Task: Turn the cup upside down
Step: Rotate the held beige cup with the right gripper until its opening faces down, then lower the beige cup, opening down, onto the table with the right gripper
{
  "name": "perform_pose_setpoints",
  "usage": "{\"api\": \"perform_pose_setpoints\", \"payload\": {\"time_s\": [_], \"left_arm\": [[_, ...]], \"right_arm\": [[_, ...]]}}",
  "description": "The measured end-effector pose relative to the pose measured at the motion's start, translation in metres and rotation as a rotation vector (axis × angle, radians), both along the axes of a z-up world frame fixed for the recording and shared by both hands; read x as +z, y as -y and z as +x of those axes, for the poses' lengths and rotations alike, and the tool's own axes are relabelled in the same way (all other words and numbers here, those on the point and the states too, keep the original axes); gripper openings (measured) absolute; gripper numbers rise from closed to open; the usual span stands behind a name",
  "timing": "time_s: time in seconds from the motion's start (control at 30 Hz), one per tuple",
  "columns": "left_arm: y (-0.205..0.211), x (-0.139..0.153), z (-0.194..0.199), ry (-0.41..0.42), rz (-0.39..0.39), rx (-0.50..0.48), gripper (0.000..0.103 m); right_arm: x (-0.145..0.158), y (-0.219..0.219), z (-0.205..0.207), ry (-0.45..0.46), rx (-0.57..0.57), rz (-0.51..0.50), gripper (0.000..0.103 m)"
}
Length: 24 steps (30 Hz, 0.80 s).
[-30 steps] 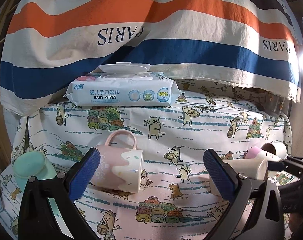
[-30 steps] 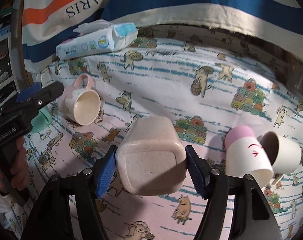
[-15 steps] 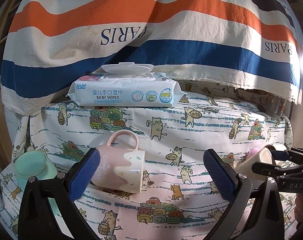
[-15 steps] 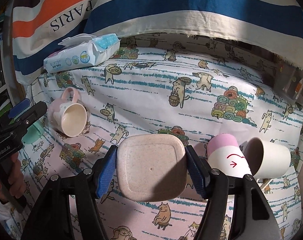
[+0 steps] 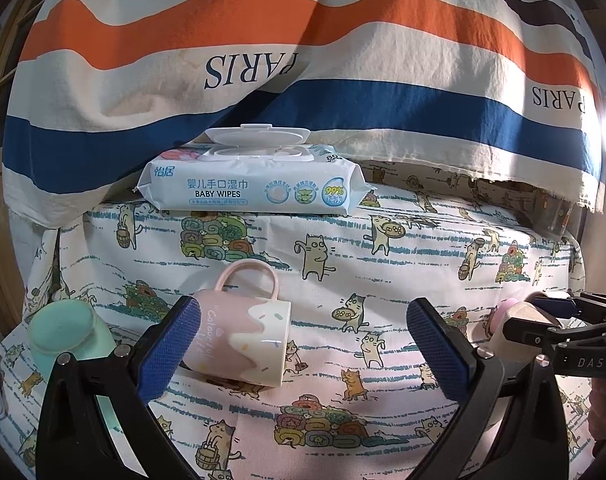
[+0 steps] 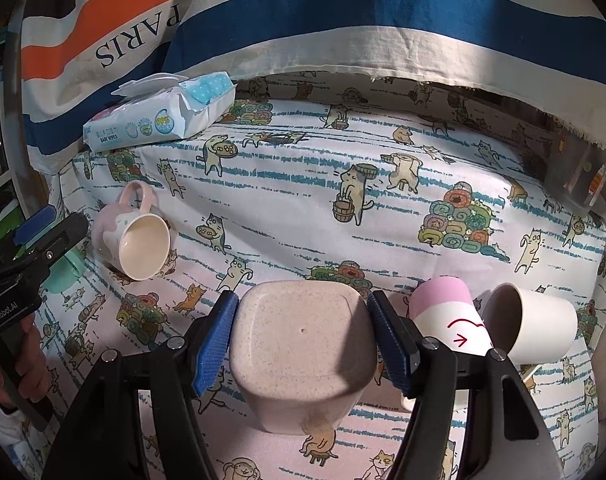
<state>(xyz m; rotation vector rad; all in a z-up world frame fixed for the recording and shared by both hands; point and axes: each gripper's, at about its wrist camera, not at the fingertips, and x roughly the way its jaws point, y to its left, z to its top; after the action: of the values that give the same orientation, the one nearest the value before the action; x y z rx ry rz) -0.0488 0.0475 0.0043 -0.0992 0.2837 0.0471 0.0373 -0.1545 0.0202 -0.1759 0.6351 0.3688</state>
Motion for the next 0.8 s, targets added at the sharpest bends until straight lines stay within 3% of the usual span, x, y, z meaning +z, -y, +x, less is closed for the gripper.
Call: {"api": "perform_pose_setpoints", "payload": {"time_s": [0.57,0.7,0.8], "left_arm": [[0.005,-0.004,0.003,-0.012,0.019,-0.010,0.102],[0.006,-0.004,0.001,-0.006,0.028,-0.017,0.102],[0.007,0.002,-0.005,0.031,0.031,-0.018,0.102]], "right_arm": [[-0.014,-0.002,0.009,0.034,-0.020,0.020,0.068],[-0.014,-0.001,0.005,0.054,-0.009,0.024,0.084],[-0.007,0.008,-0.001,0.092,-0.014,0.064,0.086]]}}
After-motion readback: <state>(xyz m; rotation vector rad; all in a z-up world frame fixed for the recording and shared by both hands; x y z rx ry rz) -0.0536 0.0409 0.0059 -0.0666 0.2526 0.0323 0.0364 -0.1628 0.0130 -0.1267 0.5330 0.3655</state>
